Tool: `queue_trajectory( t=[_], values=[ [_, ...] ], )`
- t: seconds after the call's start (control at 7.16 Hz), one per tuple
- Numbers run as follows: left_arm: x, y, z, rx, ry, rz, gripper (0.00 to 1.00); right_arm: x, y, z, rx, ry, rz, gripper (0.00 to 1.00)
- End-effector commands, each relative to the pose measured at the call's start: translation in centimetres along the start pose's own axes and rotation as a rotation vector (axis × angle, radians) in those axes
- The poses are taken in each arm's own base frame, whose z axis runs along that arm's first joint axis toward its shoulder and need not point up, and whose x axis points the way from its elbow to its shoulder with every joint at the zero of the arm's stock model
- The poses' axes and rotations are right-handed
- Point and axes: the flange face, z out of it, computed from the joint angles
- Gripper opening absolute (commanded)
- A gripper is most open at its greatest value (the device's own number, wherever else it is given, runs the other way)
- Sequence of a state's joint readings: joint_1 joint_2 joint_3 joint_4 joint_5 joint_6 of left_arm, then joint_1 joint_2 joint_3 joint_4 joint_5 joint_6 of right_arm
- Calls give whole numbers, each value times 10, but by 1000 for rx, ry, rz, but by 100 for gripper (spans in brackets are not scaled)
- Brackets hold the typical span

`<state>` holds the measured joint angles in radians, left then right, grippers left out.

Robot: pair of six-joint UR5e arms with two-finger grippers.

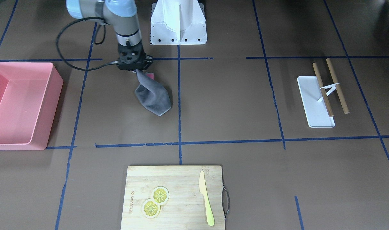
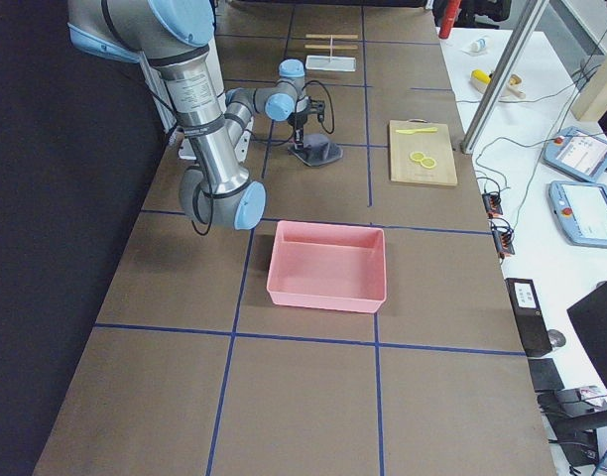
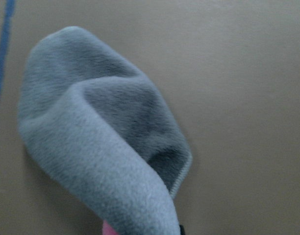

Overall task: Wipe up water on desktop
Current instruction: 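Wipe the cloth back and forth across the table with the right gripper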

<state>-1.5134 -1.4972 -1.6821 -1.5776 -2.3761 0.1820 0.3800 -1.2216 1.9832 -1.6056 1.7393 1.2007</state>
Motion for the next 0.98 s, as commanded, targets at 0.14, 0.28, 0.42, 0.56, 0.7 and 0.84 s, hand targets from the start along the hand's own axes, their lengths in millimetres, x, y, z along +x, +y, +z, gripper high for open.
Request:
queue_trajectory(
  t=[0.14, 0.28, 0.42, 0.56, 0.7, 0.84],
  values=[
    [-1, 0, 1, -1, 0, -1, 100, 134, 14, -3, -18, 137, -98, 0],
    [0, 0, 1, -2, 0, -1, 100, 157, 15, 1, -29, 172, -122, 0],
    [0, 0, 1, -1, 0, 1, 100, 154, 14, 4, -23, 170, -135, 0],
    [-1, 1, 2, -6, 0, -13, 100, 118, 0, 0, 5, 122, -126, 0],
    [-2, 1, 1, -1, -3, -114, 100, 70, -21, 10, 22, 86, -57, 0],
    [-5, 10, 7, -13, -6, -147, 100, -1, -49, 12, 38, 33, 0, 0]
  ],
)
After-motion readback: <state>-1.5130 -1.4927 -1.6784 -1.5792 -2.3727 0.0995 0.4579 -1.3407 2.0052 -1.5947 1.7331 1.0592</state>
